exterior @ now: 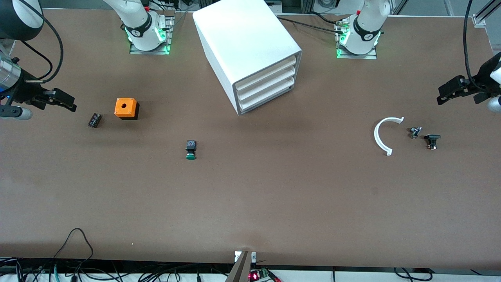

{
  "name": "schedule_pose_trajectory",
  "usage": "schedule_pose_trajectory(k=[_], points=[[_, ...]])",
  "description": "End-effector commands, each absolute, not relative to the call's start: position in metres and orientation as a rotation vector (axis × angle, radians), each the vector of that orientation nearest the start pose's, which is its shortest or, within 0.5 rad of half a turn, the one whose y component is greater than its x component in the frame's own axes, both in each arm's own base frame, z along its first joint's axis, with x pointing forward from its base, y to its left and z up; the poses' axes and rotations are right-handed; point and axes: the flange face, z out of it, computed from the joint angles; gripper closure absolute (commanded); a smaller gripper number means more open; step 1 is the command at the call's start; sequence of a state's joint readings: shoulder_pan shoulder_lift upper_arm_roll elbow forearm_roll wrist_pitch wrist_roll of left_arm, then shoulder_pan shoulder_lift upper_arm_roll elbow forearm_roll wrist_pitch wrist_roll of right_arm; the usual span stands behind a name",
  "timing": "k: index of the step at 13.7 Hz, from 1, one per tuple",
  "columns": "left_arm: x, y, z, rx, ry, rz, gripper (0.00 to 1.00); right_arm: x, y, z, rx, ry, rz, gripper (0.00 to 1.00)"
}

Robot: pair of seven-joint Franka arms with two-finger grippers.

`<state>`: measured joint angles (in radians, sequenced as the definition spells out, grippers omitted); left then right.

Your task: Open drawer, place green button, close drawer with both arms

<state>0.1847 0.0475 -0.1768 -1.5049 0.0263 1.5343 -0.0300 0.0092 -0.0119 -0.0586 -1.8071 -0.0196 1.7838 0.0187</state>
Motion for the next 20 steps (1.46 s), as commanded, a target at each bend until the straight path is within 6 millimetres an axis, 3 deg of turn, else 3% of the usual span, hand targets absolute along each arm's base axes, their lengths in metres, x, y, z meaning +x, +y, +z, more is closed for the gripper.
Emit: schedule_pose_trajectory(k=[1,6,9,10,11,13,16,18,20], points=[[0.569,0.002,0.623,-3.160,-0.024,0.040,0.00,0.553,-0.027,0.541,-3.138,0.118,0.000,0.00],[0.569,0.002,0.624,-3.189,-0.038,0.043,0.00,0.556,-0.025,0.543,-3.138,0.111,-0.014,0.00],[0.575,0.002,0.604,-3.190,-0.024,0.105,0.00,0.559,-0.025,0.539,-3.141,0.108,-0.007,0.00],[0.585,0.000,0.560,-3.194,-0.011,0.239,0.00,0.562,-0.025,0.535,-3.141,0.106,0.000,0.00],[0.586,-0.006,0.533,-3.192,0.008,0.328,0.00,0.563,-0.025,0.534,-3.143,0.105,-0.012,0.00],[0.584,-0.017,0.503,-3.242,0.065,0.447,0.00,0.568,-0.017,0.527,-3.147,0.080,-0.010,0.00],[0.586,-0.023,0.424,-3.427,0.267,0.708,0.00,0.580,0.011,0.510,-3.142,0.013,-0.017,0.00],[0.573,-0.038,0.368,-3.560,0.213,0.937,0.00,0.585,0.041,0.497,-3.141,-0.066,-0.010,0.00],[0.559,-0.053,0.326,-3.635,0.131,1.135,0.00,0.593,0.072,0.478,-3.142,-0.032,-0.010,0.00]])
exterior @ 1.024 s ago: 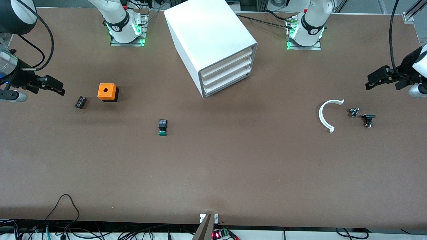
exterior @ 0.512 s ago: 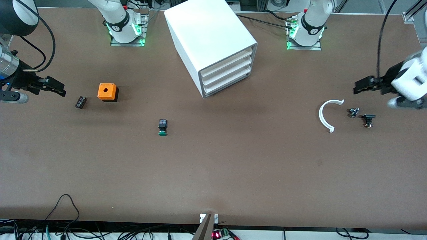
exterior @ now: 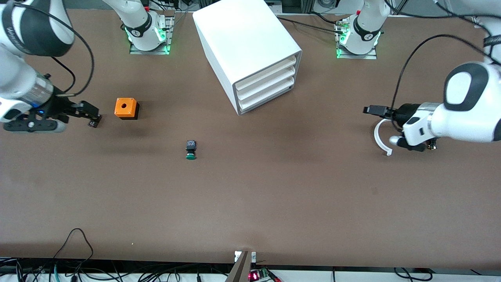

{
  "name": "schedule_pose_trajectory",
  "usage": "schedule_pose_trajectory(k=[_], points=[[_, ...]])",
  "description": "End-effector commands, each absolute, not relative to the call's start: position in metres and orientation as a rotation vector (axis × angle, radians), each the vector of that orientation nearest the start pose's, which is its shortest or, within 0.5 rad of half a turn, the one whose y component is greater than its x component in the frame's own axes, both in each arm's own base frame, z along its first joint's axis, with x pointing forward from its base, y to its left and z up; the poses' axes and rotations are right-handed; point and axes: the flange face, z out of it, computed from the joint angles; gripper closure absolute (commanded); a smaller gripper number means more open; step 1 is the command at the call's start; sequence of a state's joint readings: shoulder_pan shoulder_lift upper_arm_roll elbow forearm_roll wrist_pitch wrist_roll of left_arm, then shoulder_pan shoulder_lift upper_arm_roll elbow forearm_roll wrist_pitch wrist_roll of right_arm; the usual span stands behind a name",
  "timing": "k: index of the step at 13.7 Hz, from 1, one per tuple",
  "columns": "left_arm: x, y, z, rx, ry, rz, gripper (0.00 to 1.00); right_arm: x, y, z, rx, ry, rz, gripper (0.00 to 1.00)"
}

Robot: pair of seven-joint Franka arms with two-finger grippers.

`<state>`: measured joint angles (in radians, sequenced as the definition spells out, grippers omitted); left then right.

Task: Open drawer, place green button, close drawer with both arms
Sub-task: 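Reach the right gripper to the green button while the left gripper reaches the drawer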

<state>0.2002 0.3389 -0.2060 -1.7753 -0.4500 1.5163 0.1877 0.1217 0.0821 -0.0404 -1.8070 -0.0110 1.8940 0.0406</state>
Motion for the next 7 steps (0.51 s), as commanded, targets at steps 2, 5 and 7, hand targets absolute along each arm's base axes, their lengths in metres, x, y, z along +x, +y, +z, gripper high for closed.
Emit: schedule_pose_trajectory(k=[2,5,7], points=[[0.536,-0.071,0.283,2.212,-0.047,-0.816,0.00,0.597,0.118,0.453,-3.143,-0.004,-0.003,0.00],[0.492,-0.109,0.222,2.047,-0.145,-0.838,0.00,0.596,0.175,0.414,-3.152,-0.140,0.007,0.00],[0.477,-0.136,0.204,2.051,-0.206,-0.824,0.00,0.591,0.215,0.385,-3.155,-0.246,0.035,0.00]])
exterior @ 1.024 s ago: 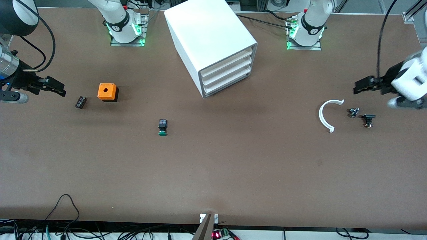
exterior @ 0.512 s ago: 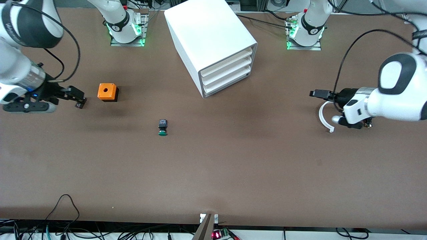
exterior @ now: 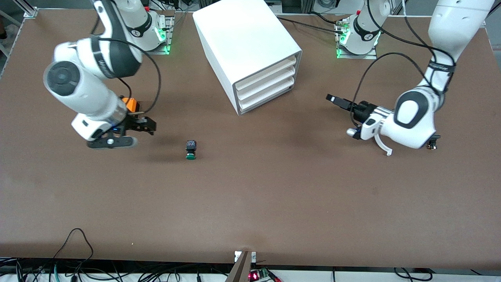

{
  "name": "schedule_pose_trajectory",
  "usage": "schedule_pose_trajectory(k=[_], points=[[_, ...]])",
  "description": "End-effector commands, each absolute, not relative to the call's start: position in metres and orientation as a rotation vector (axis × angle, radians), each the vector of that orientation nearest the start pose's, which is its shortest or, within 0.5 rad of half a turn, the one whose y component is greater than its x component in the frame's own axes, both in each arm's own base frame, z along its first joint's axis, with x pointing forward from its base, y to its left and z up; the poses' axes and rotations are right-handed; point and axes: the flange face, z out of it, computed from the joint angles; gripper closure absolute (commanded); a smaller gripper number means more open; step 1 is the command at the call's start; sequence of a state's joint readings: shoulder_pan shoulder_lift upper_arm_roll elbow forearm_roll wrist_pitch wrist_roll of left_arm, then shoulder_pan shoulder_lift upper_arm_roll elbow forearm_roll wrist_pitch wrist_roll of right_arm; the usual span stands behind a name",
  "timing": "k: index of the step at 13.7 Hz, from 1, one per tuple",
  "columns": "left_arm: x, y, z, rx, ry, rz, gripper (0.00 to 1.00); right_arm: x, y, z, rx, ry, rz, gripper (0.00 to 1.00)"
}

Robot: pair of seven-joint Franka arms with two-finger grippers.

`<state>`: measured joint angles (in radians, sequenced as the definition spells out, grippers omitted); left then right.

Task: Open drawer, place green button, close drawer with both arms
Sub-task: 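Reach the right gripper to the green button while the left gripper reaches the drawer, then grasp the green button with the right gripper while the left gripper grips the drawer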

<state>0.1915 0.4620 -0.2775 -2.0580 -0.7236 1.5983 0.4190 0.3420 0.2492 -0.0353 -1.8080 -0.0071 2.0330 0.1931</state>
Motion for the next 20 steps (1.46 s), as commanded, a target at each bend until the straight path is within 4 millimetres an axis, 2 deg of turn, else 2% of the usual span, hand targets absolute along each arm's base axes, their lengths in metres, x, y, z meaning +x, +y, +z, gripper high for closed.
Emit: schedule_pose_trajectory(k=[1,4,6,9,11,13,15,16,17,19,20], points=[[0.473,-0.149,0.198,2.065,-0.224,-0.805,0.00,0.588,0.230,0.372,-3.152,-0.284,0.045,0.00],[0.453,-0.194,0.179,2.049,-0.229,-0.749,0.00,0.584,0.247,0.329,-3.154,-0.326,0.104,0.00],[0.448,-0.211,0.174,2.034,-0.283,-0.696,0.01,0.577,0.262,0.305,-3.160,-0.364,0.155,0.00],[0.440,-0.234,0.165,2.025,-0.317,-0.647,0.02,0.574,0.263,0.275,-3.159,-0.351,0.141,0.00],[0.431,-0.259,0.159,2.015,-0.303,-0.626,0.03,0.569,0.261,0.254,-3.159,-0.342,0.139,0.00],[0.418,-0.282,0.155,2.039,-0.319,-0.615,0.09,0.568,0.261,0.242,-3.176,-0.210,0.143,0.00],[0.412,-0.284,0.151,2.042,-0.309,-0.618,0.16,0.570,0.262,0.232,-3.180,-0.134,0.127,0.00],[0.410,-0.284,0.151,2.042,-0.307,-0.622,0.22,0.570,0.261,0.228,-3.181,-0.132,0.129,0.00],[0.408,-0.284,0.149,2.042,-0.307,-0.629,0.40,0.570,0.262,0.225,-3.180,-0.134,0.125,0.00],[0.406,-0.285,0.149,2.041,-0.309,-0.633,0.83,0.570,0.262,0.213,-3.178,-0.132,0.115,0.00],[0.406,-0.286,0.149,2.041,-0.308,-0.635,0.98,0.570,0.263,0.209,-3.176,-0.137,0.106,0.00]])
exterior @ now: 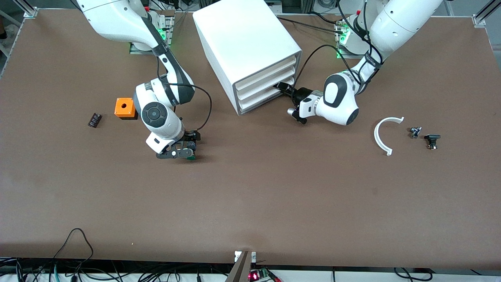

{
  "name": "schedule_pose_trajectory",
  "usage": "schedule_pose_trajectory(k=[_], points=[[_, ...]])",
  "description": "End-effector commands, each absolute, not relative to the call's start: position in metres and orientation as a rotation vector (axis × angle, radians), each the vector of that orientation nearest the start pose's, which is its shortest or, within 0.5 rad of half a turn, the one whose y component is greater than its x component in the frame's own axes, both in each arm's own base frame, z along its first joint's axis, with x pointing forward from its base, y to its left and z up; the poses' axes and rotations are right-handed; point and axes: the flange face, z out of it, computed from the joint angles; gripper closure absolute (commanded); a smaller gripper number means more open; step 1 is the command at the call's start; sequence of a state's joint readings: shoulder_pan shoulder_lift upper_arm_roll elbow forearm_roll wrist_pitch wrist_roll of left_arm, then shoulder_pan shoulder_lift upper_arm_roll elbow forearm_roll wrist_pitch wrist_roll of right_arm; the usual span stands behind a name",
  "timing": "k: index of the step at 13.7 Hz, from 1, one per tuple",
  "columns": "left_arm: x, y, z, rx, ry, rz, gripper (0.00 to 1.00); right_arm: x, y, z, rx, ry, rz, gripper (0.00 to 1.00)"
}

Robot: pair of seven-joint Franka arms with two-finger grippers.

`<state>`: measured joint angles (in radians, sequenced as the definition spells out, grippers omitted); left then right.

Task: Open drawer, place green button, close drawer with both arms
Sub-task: 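Grasp the green button with the right gripper while the left gripper grips the drawer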

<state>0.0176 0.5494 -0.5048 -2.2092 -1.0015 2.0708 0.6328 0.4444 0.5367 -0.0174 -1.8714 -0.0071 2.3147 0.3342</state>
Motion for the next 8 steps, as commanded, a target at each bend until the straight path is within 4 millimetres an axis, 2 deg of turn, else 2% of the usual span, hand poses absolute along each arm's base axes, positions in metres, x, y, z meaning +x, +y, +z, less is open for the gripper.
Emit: schedule_pose_trajectory(k=[1,5,6,8], points=[[0.404,-0.286,0.149,2.043,-0.302,-0.643,1.00,0.571,0.263,0.205,-3.173,-0.137,0.095,0.00],[0.408,-0.282,0.151,2.047,-0.287,-0.635,1.00,0.573,0.263,0.201,-3.167,-0.059,0.079,0.00],[0.419,-0.271,0.154,2.055,-0.258,-0.604,1.00,0.573,0.263,0.194,-3.170,-0.048,0.083,0.00],[0.458,-0.223,0.159,2.105,-0.162,-0.481,1.00,0.572,0.264,0.185,-3.168,-0.051,0.074,0.00]])
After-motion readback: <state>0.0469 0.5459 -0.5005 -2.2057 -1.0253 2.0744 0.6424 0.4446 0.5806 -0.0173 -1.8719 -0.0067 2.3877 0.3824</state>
